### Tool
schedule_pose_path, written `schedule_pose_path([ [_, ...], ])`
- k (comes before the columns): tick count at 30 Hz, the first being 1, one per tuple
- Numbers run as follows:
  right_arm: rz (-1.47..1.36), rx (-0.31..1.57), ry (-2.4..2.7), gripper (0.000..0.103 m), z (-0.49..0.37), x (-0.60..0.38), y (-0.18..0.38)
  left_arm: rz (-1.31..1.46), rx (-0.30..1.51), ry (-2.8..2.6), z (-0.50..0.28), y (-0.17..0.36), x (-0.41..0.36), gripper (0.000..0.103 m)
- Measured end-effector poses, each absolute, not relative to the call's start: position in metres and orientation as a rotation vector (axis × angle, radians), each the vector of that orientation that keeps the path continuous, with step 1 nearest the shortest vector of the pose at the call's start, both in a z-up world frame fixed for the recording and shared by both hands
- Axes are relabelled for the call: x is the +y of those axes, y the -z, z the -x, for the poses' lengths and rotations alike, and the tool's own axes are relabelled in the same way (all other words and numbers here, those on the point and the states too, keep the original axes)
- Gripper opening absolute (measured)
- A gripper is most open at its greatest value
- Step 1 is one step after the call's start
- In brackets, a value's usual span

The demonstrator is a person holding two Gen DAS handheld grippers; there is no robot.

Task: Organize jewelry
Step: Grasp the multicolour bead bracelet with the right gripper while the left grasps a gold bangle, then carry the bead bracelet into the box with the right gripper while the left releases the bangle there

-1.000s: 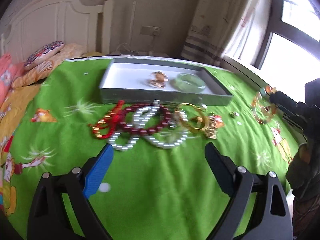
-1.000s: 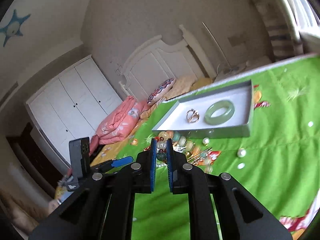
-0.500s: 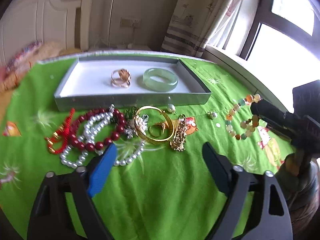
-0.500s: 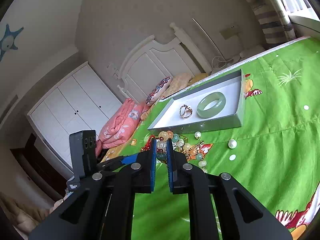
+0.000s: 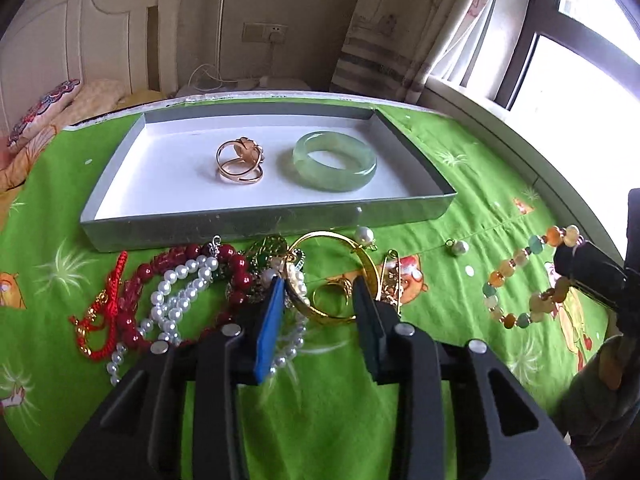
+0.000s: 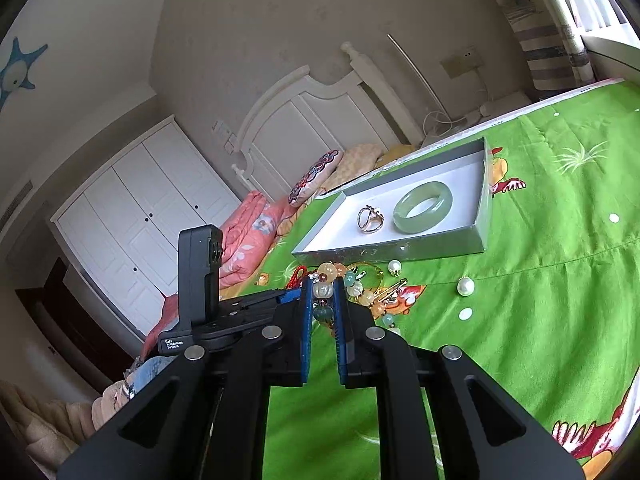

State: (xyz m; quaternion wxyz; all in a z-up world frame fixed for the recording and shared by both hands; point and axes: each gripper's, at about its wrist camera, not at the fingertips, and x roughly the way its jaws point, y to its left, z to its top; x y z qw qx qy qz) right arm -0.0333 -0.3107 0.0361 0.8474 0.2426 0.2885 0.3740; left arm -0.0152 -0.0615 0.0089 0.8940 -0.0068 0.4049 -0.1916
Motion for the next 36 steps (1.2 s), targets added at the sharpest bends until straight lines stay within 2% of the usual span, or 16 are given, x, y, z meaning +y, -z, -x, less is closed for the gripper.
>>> schedule_pose_path([
  [1, -0.510, 0.609, -0.789, 0.011, 0.033, -0.310, -0.036, 0.012, 0.842, 0.390, 0.014, -0.009, -0.061, 0.031],
  [2, -0.509, 0.609, -0.789, 0.011, 0.034, -0.310, -0.036, 0.010, 0.842, 0.381, 0.015, -0.009, -0.060, 0.015],
  [5, -0.509, 0.610, -0.788, 0.011, 0.034, -0.311, -0.036, 0.022, 0.836, 0.398, 0.019, -0.009, -0.058, 0.003],
  [14, -0.505, 0.613, -0.783, 0.011, 0.033, -0.310, -0.035, -0.017, 0.746, 0.444, 0.046, -0.027, -0.071, 0.002],
  [36, -0.462, 0.621, -0.739, 0.011, 0.023, -0.308, -0.039, 0.058, 0.714, 0.428, 0.038, -0.049, -0.041, 0.002],
])
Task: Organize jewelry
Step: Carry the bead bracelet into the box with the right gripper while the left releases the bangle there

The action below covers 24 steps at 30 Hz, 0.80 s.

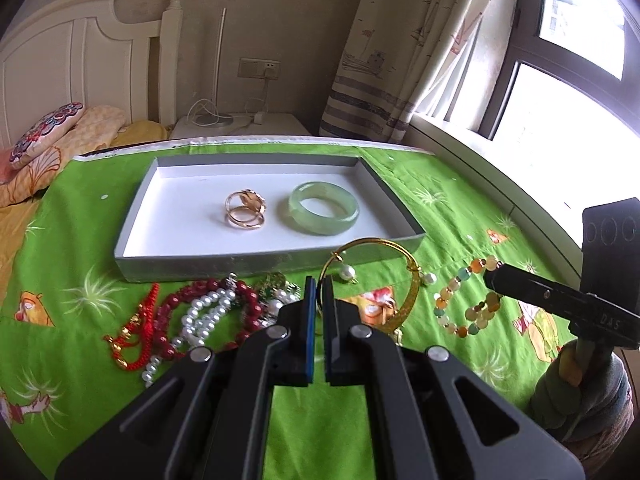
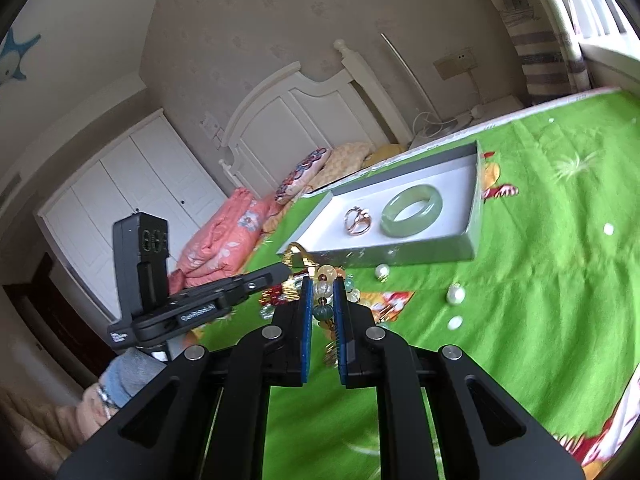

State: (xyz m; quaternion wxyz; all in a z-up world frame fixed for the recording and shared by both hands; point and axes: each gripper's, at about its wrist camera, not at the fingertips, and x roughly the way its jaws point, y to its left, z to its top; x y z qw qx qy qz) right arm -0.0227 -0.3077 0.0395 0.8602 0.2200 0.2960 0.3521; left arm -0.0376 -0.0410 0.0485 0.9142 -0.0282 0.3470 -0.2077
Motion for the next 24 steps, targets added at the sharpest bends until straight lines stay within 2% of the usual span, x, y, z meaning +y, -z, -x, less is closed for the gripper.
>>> schedule_pose_path([
  [13, -0.337, 0.583, -0.700, 0.011, -0.029, -0.298, -0.075, 0.143, 0.723, 0.350, -0.018, -0.060, 0.000, 0.002],
  [24, -0.228, 0.607, -0.674, 0.011, -0.102, -0.260, -0.090, 0.218, 0.779, 0.266, -0.074, -0.043, 0.030, 0.002],
])
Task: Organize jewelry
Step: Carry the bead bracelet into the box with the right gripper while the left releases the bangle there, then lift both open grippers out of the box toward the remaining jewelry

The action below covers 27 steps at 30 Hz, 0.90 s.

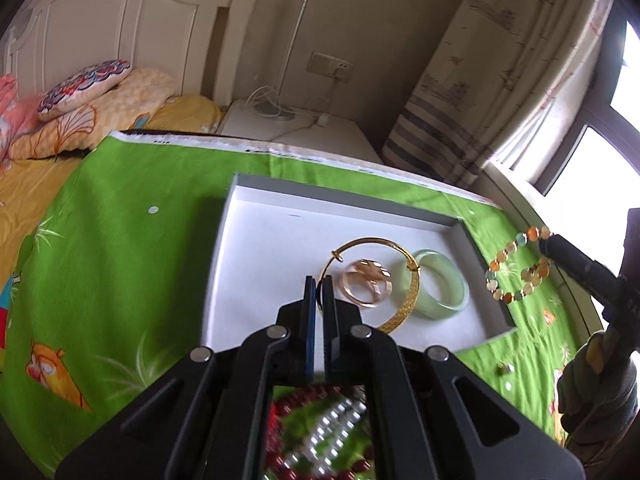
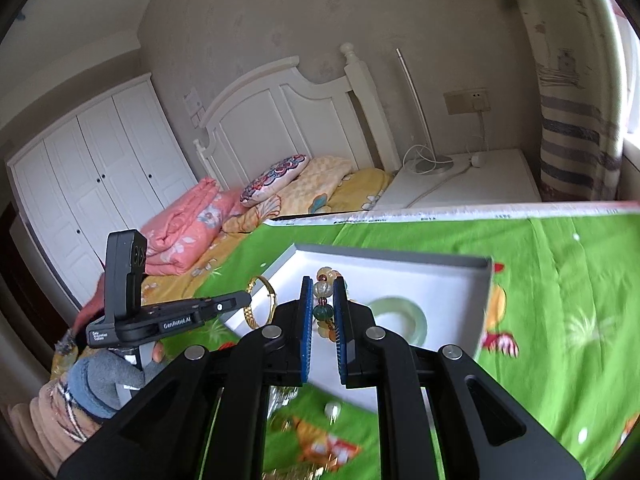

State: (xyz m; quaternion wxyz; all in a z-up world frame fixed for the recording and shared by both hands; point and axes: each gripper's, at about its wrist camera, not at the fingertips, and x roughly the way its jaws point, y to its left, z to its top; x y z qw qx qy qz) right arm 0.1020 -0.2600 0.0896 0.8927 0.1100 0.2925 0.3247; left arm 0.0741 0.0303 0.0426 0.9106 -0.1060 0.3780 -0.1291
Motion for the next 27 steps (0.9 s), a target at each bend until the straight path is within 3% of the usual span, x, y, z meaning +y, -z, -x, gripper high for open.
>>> schedule_pose_path([
  [14, -0.003, 0.771, -0.560, 0.011, -0.185, -0.171, -0.061, 0.165, 0.867, 0.150, -0.116, -0.020, 0.037, 0.003],
  [16, 0.016, 0.805, -0.545, 0.015, -0.187, -0.163, -0.053, 0.148, 0.873, 0.135, -0.117, -0.018, 0.037, 0.004],
  [17, 0.010, 0.813, -0.549, 0.019, -0.187, -0.162, -0.051, 0.144, 0.872, 0.130, -0.117, -0.018, 0.037, 0.007],
  [18, -0.008, 0.820, -0.560, 0.037, -0.186, -0.162, -0.050, 0.141, 0.873, 0.127, -0.116, -0.018, 0.037, 0.013],
  [19, -0.027, 0.812, -0.569, 0.061, -0.183, -0.163, -0.050, 0.140, 0.867, 0.123, -0.115, -0.018, 0.038, 0.026],
  [20, -0.041, 0.790, -0.576, 0.069, -0.177, -0.166, -0.052, 0.144, 0.860, 0.136, -0.113, -0.019, 0.038, 0.030],
  [24, -0.074, 0.761, -0.601, 0.069, -0.160, -0.176, -0.060, 0.106, 0.836, 0.143, -0.104, -0.022, 0.031, 0.040],
  [25, -0.084, 0.754, -0.608, 0.069, -0.153, -0.180, -0.062, 0.090, 0.823, 0.136, -0.101, -0.024, 0.029, 0.054],
  [27, -0.100, 0.741, -0.619, 0.069, -0.139, -0.186, -0.065, 0.081, 0.792, 0.126, -0.093, -0.028, 0.026, 0.065],
])
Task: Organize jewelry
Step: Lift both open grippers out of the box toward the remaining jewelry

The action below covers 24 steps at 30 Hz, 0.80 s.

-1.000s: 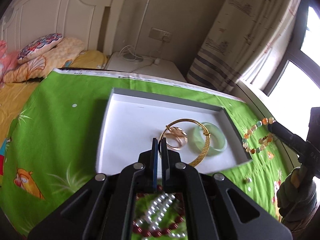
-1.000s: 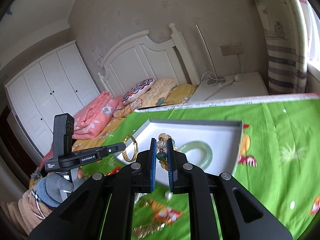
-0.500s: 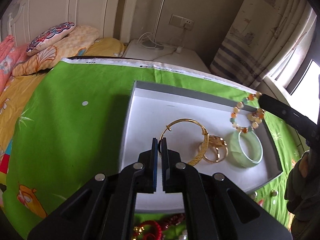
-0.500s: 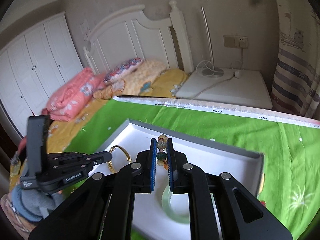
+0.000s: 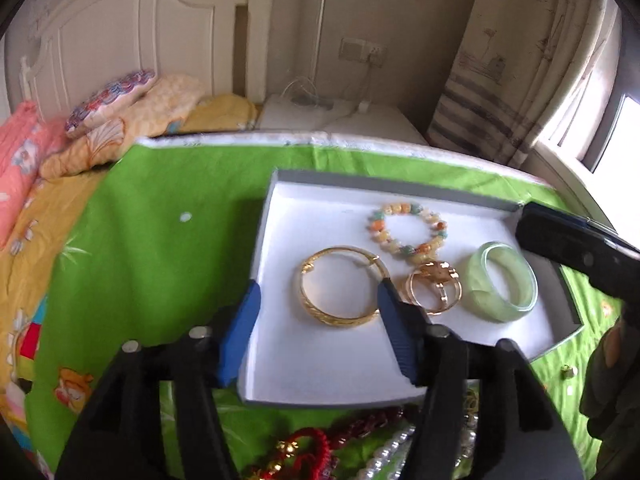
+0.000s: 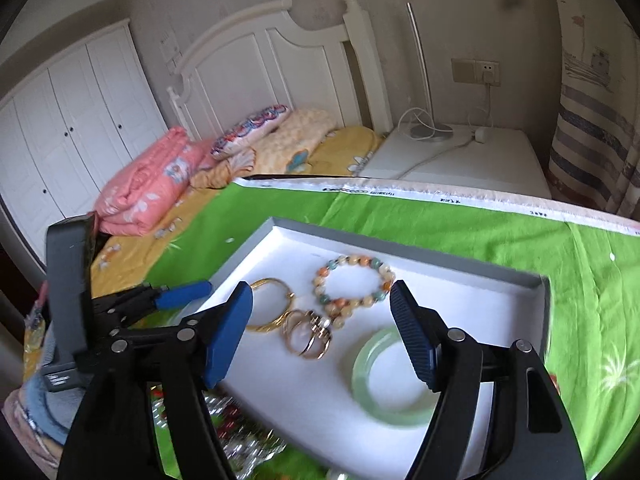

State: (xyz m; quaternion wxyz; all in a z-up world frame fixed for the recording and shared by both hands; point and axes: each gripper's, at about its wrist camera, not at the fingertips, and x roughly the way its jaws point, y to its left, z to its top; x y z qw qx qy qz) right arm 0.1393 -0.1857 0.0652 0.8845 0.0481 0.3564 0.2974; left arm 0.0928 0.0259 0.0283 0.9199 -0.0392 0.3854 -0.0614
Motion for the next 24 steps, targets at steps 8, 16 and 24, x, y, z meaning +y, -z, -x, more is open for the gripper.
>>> schedule_pose_path([
  [8, -0.155, 0.711, -0.629, 0.069, -0.072, -0.222, -0.065, 0.075, 0.749, 0.085, -0.059, -0.039, 0.029, 0.081],
  [16, -0.162, 0.753, -0.531, 0.073, -0.017, -0.264, -0.045, 0.201, 0.730, 0.034, 0.016, -0.038, 0.074, 0.097],
  [24, -0.130, 0.832, -0.530, 0.074, 0.020, -0.264, -0.029, 0.238, 0.795, 0.015, 0.066, -0.008, 0.098, 0.100],
])
